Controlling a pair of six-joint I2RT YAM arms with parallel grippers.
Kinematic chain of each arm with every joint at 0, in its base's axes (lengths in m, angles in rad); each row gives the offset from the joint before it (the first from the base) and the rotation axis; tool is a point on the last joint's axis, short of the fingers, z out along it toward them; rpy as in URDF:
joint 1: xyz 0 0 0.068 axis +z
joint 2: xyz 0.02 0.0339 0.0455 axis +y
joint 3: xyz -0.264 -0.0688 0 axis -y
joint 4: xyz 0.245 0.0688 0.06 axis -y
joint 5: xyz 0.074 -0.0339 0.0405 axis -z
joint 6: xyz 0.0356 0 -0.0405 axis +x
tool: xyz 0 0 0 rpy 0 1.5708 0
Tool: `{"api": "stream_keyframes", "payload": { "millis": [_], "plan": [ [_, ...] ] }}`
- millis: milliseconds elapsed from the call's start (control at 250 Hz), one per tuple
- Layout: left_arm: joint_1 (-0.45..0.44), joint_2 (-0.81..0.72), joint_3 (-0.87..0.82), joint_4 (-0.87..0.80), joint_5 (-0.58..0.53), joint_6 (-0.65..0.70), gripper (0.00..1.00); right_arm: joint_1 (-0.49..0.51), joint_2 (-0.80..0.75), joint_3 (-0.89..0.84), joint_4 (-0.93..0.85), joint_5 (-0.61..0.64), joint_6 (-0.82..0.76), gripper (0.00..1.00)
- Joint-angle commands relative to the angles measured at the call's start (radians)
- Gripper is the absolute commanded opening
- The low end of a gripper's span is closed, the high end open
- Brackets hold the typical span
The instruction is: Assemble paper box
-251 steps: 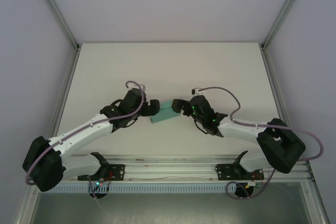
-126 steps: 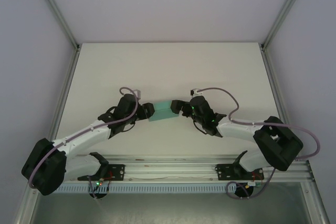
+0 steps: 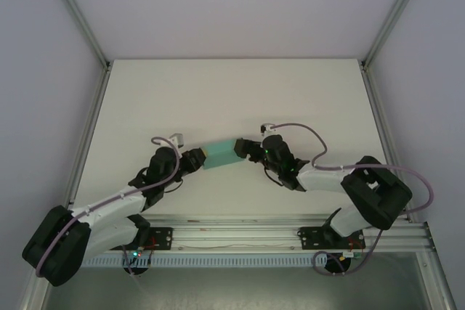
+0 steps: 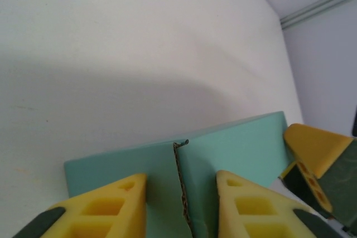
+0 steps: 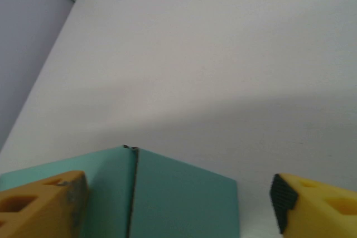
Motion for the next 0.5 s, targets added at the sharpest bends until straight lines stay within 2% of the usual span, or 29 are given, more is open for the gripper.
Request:
{"api": "stream_keyframes", "payload": {
  "millis": [0,64,160,328,496],
  "plan": [
    [0.015,0.016,-0.074,-0.146,-0.004,-0.024,0.21,-0.006,0.086,-0.065,-0.28,0.036,-0.042,0.77],
    [0.016,0.03,-0.065,-0.145,0.013,-0.031,0.16,-0.007,0.085,-0.067,-0.264,0.025,-0.039,0.7],
    [0.016,0.085,-0.034,-0.141,0.05,-0.032,0.0,-0.008,0.074,-0.065,-0.272,0.018,-0.039,0.6],
    [0.016,0.186,0.002,-0.118,0.085,-0.028,0.0,-0.008,0.052,-0.07,-0.277,0.012,-0.038,0.45],
    [0.016,0.241,0.025,-0.123,0.113,-0.003,0.0,-0.008,0.053,-0.071,-0.284,0.018,-0.031,0.35]
  ]
}}
